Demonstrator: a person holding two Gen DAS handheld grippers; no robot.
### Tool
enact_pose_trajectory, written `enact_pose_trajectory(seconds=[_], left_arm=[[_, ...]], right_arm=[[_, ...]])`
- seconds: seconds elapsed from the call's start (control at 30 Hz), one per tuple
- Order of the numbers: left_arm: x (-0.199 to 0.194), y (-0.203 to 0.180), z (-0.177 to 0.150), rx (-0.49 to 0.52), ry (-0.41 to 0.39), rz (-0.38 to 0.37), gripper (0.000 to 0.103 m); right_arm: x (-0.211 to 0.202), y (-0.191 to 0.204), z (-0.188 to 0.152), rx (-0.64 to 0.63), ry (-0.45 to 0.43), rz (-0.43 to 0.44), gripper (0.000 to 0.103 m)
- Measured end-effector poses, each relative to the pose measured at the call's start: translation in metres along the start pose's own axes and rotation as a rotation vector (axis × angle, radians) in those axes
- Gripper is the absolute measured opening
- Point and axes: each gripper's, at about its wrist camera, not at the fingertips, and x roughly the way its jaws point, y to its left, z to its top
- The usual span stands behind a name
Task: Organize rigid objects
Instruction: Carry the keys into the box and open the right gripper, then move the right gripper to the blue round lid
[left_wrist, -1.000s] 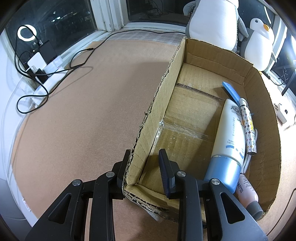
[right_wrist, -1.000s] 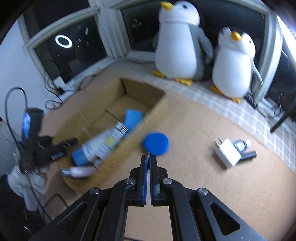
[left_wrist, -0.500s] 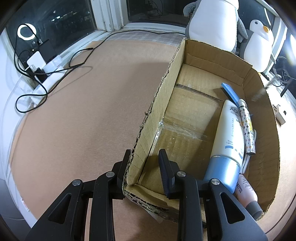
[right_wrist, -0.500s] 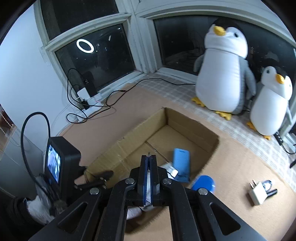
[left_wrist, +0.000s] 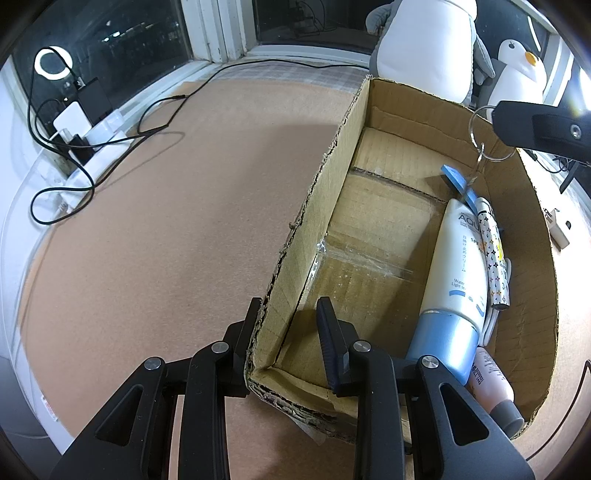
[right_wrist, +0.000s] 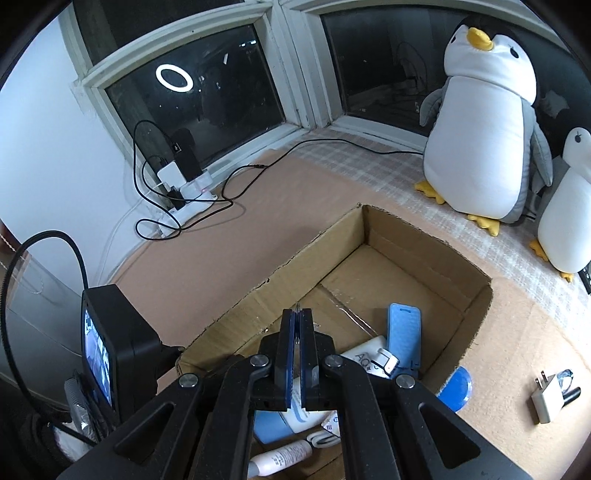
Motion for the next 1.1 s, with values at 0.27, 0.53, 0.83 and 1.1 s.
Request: enact_pose_trajectory(seconds=[0.27, 0.53, 0.83, 1.1], left_arm=[[0.000, 0.000, 0.000, 0.000, 0.000, 0.000, 0.027], [0.000, 0.000, 0.000, 0.000, 0.000, 0.000, 0.027], [0.000, 0.000, 0.000, 0.001, 0.000, 0.000, 0.027], [0.000, 0.000, 0.000, 0.001, 0.000, 0.001, 0.027]], right_arm=[[0.004, -0.003, 0.002, 0.024, 0.010, 0.006, 0.003], [-0.001, -0.010, 0.002, 0.056, -0.020, -0.023, 0.050], [-0.010, -0.024, -0.002, 0.067, -0.019, -0.063, 0.057], [-0.027, -0.048, -0.007, 0.093, -0.035, -0.107, 0.057]])
